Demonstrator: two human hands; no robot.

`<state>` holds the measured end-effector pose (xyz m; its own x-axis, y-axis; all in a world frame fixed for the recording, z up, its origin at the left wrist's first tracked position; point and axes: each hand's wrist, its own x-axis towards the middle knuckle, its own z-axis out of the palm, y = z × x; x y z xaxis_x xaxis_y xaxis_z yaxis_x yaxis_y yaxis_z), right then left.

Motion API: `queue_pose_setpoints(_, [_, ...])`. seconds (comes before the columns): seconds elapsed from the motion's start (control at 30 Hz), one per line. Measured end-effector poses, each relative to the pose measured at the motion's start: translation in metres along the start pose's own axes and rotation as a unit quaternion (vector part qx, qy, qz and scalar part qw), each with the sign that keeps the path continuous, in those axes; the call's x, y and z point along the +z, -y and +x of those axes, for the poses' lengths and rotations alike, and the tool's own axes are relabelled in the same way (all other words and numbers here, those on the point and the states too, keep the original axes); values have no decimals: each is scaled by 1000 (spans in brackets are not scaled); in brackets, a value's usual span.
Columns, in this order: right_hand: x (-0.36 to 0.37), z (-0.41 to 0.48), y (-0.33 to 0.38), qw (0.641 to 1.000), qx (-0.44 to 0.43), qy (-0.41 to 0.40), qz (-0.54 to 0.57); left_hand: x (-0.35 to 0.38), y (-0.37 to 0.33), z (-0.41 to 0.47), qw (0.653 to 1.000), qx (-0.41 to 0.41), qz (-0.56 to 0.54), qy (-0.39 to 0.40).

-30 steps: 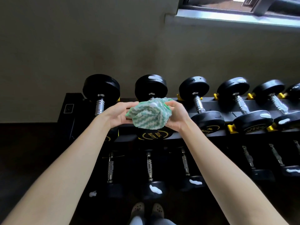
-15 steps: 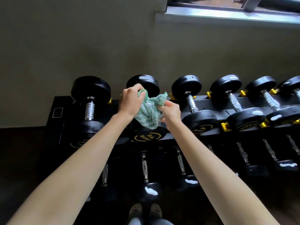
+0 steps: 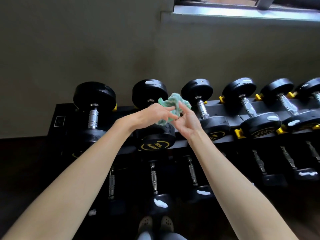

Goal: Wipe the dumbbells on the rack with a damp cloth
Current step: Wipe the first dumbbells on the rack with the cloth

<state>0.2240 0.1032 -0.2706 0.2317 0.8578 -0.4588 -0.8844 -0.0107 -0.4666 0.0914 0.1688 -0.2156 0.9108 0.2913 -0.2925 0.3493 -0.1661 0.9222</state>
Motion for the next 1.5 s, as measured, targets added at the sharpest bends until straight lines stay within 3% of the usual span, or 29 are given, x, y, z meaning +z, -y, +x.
queue_pose_setpoints(0.07, [-1,-1,5,999,-10,-29,-15,-3,1,0,999,-6,26,-33])
queue_pose_setpoints(0.17, [-9,-2,15,997,-43,-70,-9,-11,4,-5,983,16,-55,-174])
queue_pose_setpoints(0.23, [-19,-2,20,988,-96,-94,-71,-14,10,-7,963,15,-84,-255])
queue_pose_setpoints(0.4, [-32,-10,6,906,-190,-201,-321,-1,22,-6,959,-45,-153,-235])
queue_pose_setpoints(0.57, [-42,-16,-20,796,-214,-228,-518,5,31,-8,930,-38,-180,-318])
queue_pose_setpoints(0.6, [-43,-18,-25,790,-210,-212,-535,4,32,-10,924,-38,-183,-334])
queue_pose_setpoints(0.73, [-39,-20,-43,834,-170,-158,-500,-1,39,-17,911,-41,-189,-364])
queue_pose_setpoints(0.77, [-37,-20,-46,827,-176,-161,-510,-2,42,-19,907,-43,-193,-372])
queue_pose_setpoints(0.9, [-20,-19,-66,713,-270,-127,-635,-5,57,-23,876,-66,-230,-418])
queue_pose_setpoints(1.03, [3,-16,-98,578,-365,21,-730,-11,73,-25,829,-101,-255,-488])
queue_pose_setpoints(1.07, [2,-14,-100,558,-366,33,-744,-12,75,-26,822,-107,-254,-498])
queue_pose_setpoints(1.13, [-5,-12,-92,579,-355,13,-734,-15,80,-26,815,-115,-258,-506])
queue_pose_setpoints(1.23, [-20,-15,-73,680,-322,-112,-649,-15,86,-25,812,-125,-262,-506])
queue_pose_setpoints(1.37, [-35,-13,-50,806,-180,-279,-490,-9,91,-26,814,-136,-261,-500])
queue_pose_setpoints(1.5, [-28,-15,-61,792,-202,-254,-517,-5,94,-25,811,-153,-273,-495])
